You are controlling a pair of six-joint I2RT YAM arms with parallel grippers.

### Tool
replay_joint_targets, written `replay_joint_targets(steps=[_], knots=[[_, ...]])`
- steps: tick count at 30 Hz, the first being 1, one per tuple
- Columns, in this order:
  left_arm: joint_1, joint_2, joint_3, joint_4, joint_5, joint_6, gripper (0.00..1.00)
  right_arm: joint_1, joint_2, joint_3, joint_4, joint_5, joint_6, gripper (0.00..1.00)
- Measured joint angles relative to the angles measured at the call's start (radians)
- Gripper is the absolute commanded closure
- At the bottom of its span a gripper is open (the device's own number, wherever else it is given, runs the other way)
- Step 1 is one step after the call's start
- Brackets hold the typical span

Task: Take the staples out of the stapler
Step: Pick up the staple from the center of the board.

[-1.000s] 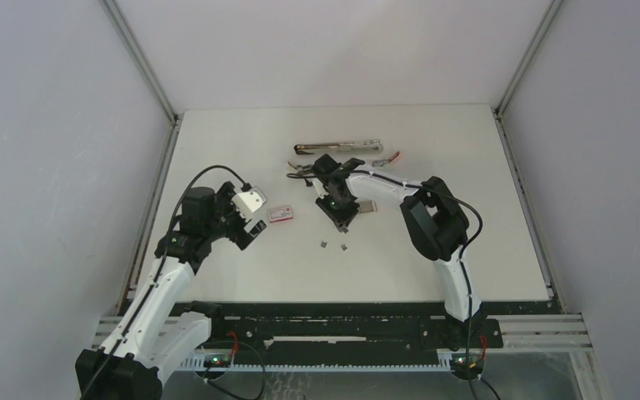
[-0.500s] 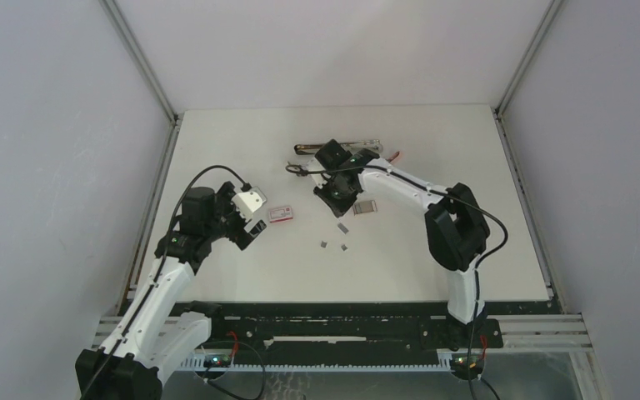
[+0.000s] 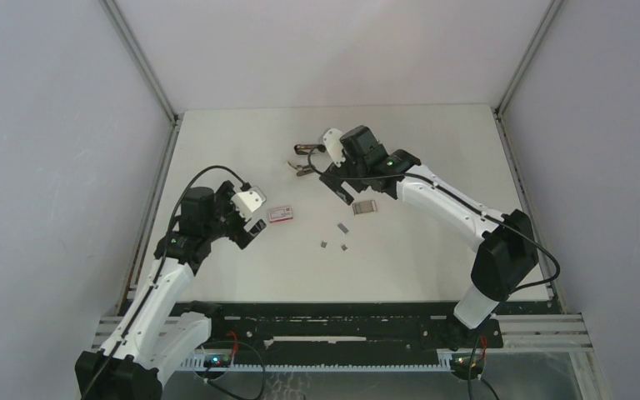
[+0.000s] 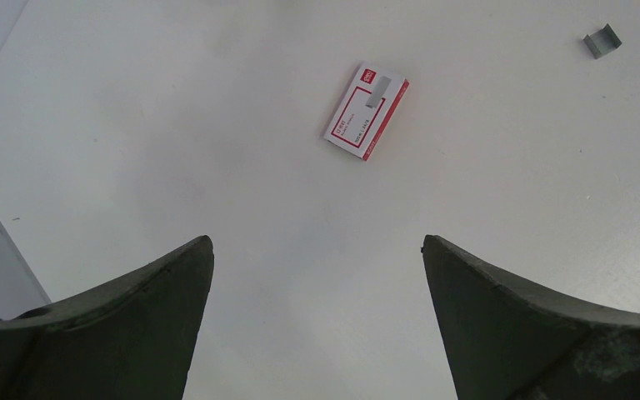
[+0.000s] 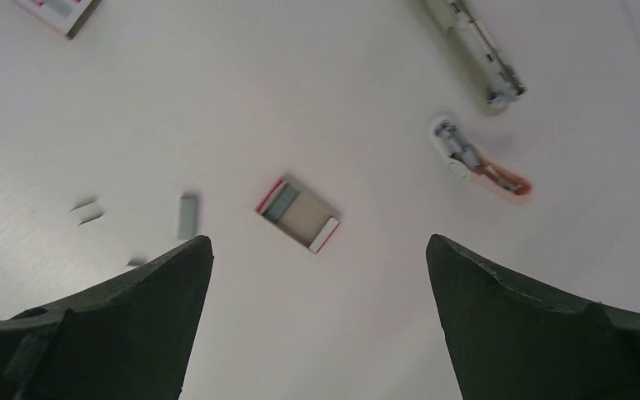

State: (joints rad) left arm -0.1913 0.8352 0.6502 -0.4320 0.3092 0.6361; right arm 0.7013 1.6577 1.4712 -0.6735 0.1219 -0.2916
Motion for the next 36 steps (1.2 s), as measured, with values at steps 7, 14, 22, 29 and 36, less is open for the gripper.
replay_joint_targets(steps=[7,14,22,29,36], knots=[[0.000,-0.004,0.000,0.002,0.000,-0.001,0.00,-0.047,-0.039,-0.056,0.056,-0.055,-0.128,0.02],[0.000,-0.010,0.000,0.002,0.000,0.000,0.00,0.013,-0.044,-0.152,0.035,-0.265,-0.330,0.24],[0.000,-0.017,0.000,0.003,0.000,0.000,0.00,0.081,-0.002,-0.190,0.014,-0.399,-0.547,0.64],[0.000,-0.020,0.000,0.003,0.000,0.000,0.00,0.109,0.145,-0.189,-0.042,-0.412,-0.661,0.65],[0.000,-0.027,0.000,0.003,0.000,0.000,0.00,0.113,0.190,-0.189,-0.063,-0.402,-0.690,0.64]])
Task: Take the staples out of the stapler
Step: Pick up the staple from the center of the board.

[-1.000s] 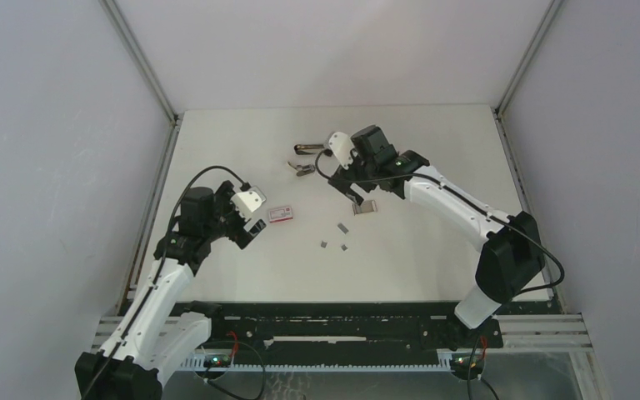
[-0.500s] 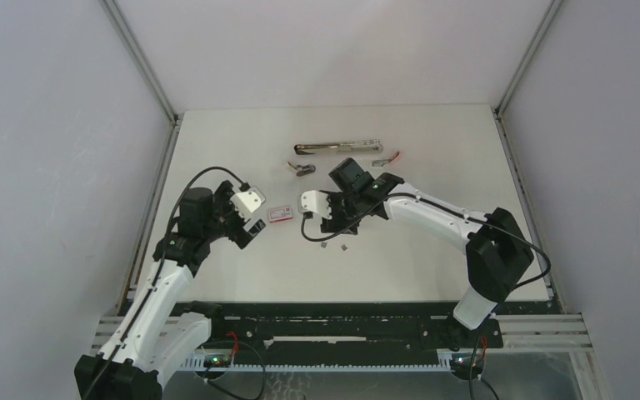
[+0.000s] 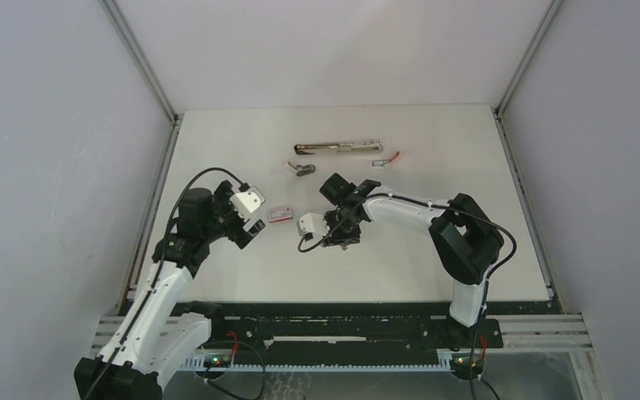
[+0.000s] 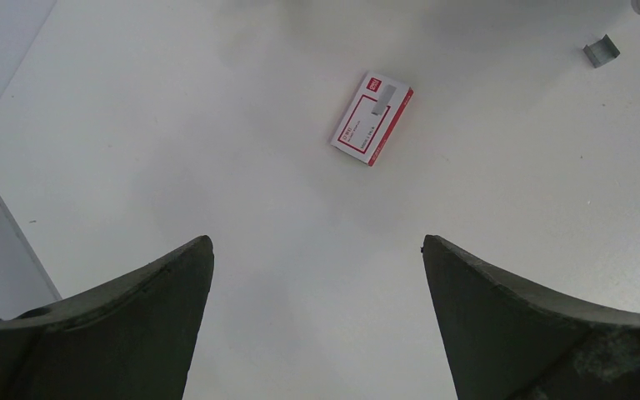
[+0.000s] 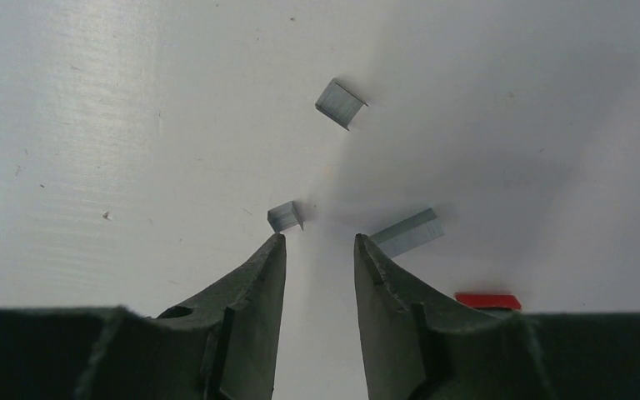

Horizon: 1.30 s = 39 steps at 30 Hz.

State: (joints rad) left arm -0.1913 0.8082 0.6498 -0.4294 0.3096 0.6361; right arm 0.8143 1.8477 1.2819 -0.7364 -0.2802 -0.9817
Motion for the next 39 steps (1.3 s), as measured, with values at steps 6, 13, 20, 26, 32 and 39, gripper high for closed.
replay_joint_targets(steps=[6,13,20,26,32,39], knots=[[0.000,-0.004,0.000,0.000,0.000,0.000,0.00,0.000,0.023,0.000,0.001,0.013,0.000,0.65],[0.000,-0.004,0.000,0.000,0.000,0.000,0.00,0.005,0.038,0.000,0.003,0.024,0.001,0.68],[0.000,-0.004,0.000,0.000,0.000,0.000,0.00,0.024,0.040,0.000,0.009,0.039,0.005,0.71],[0.000,-0.004,0.000,0.000,0.000,0.000,0.00,0.031,0.055,0.000,0.012,0.051,0.009,0.76],[0.000,-0.004,0.000,0.000,0.000,0.000,0.00,0.032,0.063,0.000,0.014,0.062,0.012,0.90],[0.001,-0.004,0.000,0.000,0.000,0.000,0.00,0.032,0.064,0.000,0.020,0.070,0.026,1.00]])
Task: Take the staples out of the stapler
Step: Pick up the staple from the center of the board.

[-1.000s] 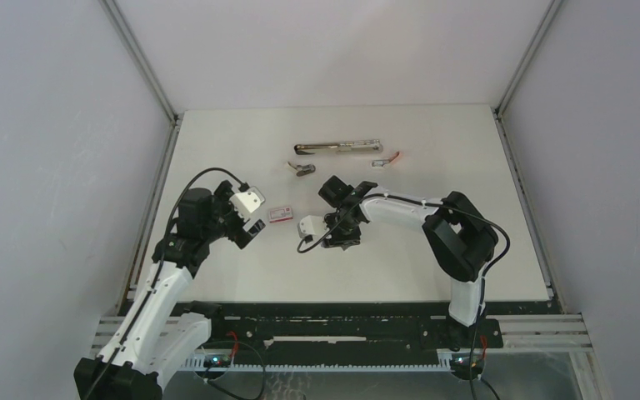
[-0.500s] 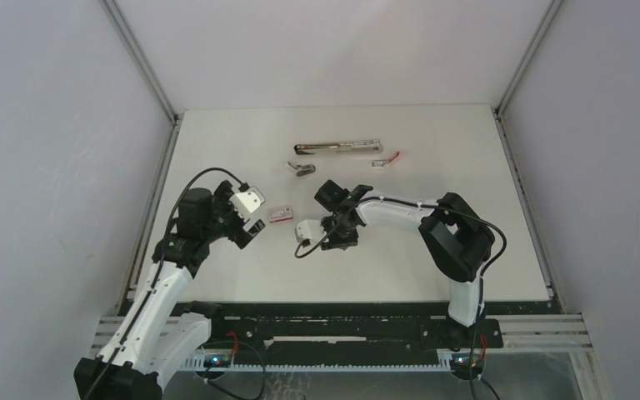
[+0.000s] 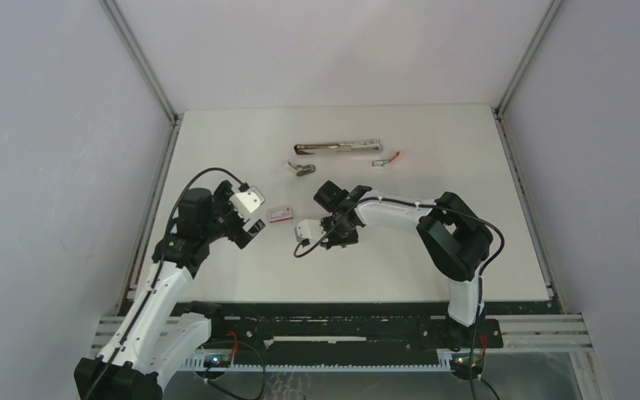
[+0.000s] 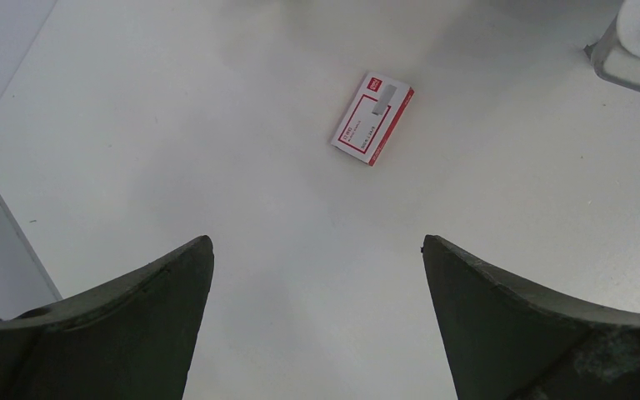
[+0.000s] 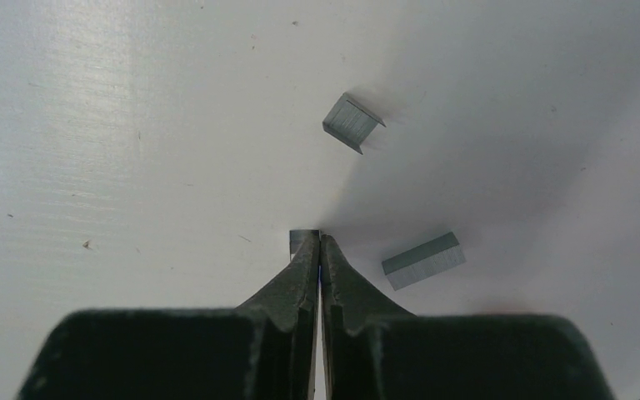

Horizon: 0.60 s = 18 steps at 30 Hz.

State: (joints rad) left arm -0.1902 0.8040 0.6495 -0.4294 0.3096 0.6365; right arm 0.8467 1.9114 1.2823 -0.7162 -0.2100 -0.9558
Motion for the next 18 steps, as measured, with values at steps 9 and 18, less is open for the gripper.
replay_joint_targets(steps=[9,18], knots=[[0.001,0.000,0.000,0.000,0.000,0.000,0.00,-0.001,0.012,0.037,0.001,0.042,0.108,1.00],[0.001,0.001,0.000,0.000,0.001,0.000,0.00,-0.059,0.015,0.164,-0.038,0.098,0.371,1.00]])
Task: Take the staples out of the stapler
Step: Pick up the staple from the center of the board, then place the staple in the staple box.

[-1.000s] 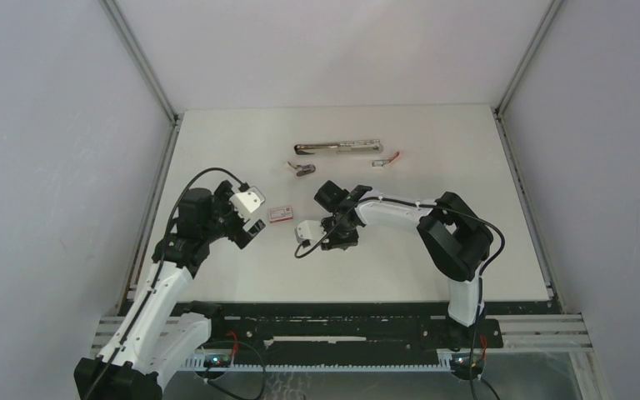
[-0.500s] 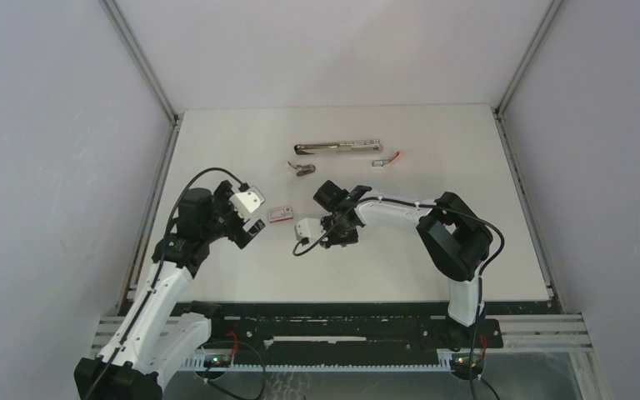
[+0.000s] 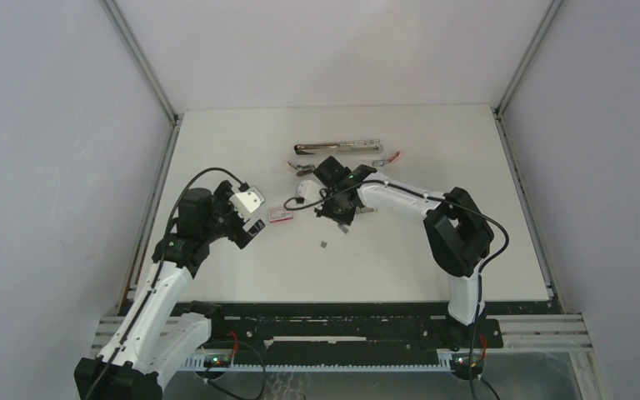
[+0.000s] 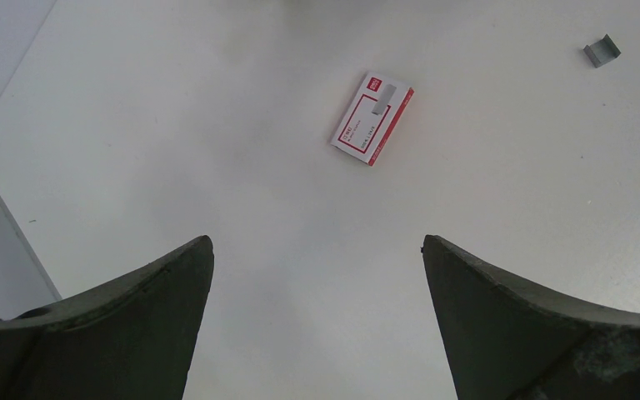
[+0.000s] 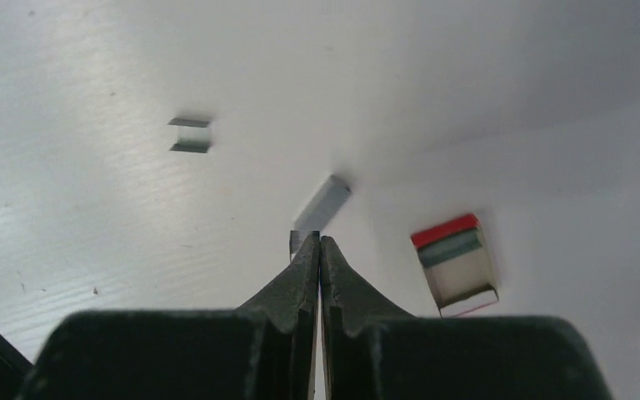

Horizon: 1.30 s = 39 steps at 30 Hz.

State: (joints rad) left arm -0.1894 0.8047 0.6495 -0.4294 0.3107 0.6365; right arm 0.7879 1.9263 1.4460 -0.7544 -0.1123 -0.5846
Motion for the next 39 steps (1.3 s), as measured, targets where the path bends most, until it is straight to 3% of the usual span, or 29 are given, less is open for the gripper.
replay_joint_targets(steps=[9,20,31,39], knots=[[0.000,0.000,0.000,0.000,0.000,0.000,0.00,-0.140,-0.003,0.058,-0.023,0.067,0.306,1.00],[0.000,0.018,0.000,0.000,0.000,0.000,0.00,-0.284,-0.011,0.063,-0.020,0.043,0.515,1.00],[0.000,0.024,0.000,0.001,-0.001,0.000,0.00,-0.314,-0.010,0.089,0.000,0.042,0.676,1.00],[0.000,0.026,0.000,0.002,-0.001,0.000,0.00,-0.300,0.094,0.174,-0.024,0.128,0.818,1.00]])
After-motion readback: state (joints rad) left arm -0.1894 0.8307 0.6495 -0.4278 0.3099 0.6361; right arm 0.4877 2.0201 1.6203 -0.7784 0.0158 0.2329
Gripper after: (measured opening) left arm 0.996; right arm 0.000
